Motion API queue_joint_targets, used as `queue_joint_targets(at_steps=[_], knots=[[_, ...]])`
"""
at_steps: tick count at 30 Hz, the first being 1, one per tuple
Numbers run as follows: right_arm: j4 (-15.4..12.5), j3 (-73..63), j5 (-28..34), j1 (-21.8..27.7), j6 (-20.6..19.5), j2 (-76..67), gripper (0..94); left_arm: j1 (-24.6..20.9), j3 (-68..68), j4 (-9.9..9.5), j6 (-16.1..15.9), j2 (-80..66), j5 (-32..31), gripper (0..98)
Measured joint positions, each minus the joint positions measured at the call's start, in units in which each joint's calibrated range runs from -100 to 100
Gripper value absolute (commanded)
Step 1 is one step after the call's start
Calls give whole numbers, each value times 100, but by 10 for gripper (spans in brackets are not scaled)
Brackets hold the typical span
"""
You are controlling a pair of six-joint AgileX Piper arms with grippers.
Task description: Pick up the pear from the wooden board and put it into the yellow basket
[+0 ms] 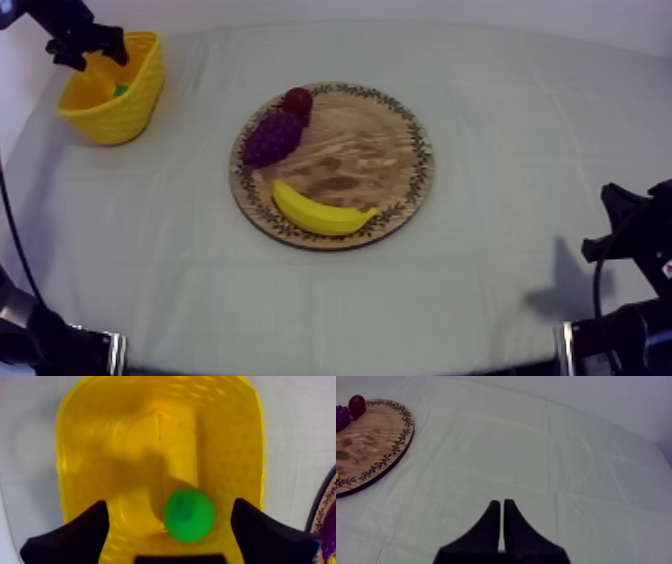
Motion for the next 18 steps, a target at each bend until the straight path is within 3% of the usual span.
queue_joint_targets(at_steps=[6, 18], knots=[[0, 0, 0, 0, 0, 0, 4, -10, 780, -21, 38, -709, -628, 509], [0, 0, 0, 0, -3, 0, 4, 66, 3485, 131, 184, -3225, -2762, 175]])
